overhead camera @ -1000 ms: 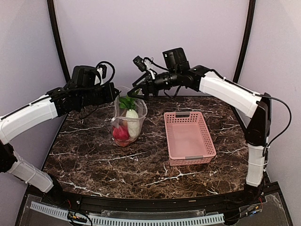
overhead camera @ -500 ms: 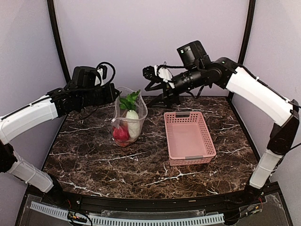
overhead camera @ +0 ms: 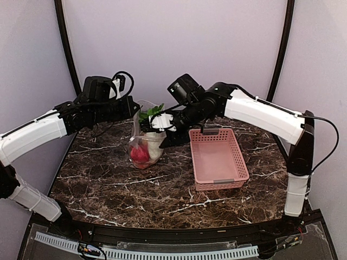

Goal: Place the food in the zip-top bag and seal the zipper
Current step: Adjust the zipper food storage bag at the center of the board.

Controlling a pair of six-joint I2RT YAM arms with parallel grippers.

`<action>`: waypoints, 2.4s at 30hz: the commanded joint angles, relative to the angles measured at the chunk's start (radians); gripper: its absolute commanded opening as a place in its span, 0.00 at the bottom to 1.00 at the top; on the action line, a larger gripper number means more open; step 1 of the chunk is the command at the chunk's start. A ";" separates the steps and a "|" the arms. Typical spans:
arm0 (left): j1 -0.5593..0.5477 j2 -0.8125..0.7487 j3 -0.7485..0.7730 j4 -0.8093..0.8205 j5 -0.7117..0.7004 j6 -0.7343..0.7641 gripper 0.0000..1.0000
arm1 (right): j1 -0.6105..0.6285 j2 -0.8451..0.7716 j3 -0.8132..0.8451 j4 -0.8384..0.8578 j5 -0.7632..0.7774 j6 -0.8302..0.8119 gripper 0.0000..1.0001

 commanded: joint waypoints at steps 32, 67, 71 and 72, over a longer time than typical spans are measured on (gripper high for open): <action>-0.009 0.120 0.201 -0.229 0.102 0.235 0.01 | 0.054 0.055 0.134 -0.043 0.117 -0.019 0.00; -0.009 -0.318 -0.112 0.033 0.024 0.280 0.81 | 0.039 -0.109 -0.017 0.112 0.056 0.130 0.00; -0.009 -0.440 -0.283 0.086 0.069 0.228 0.79 | 0.018 -0.119 -0.041 0.137 0.036 0.186 0.00; -0.010 -0.461 -0.311 0.121 0.094 0.213 0.79 | 0.013 -0.122 -0.045 0.143 0.026 0.199 0.00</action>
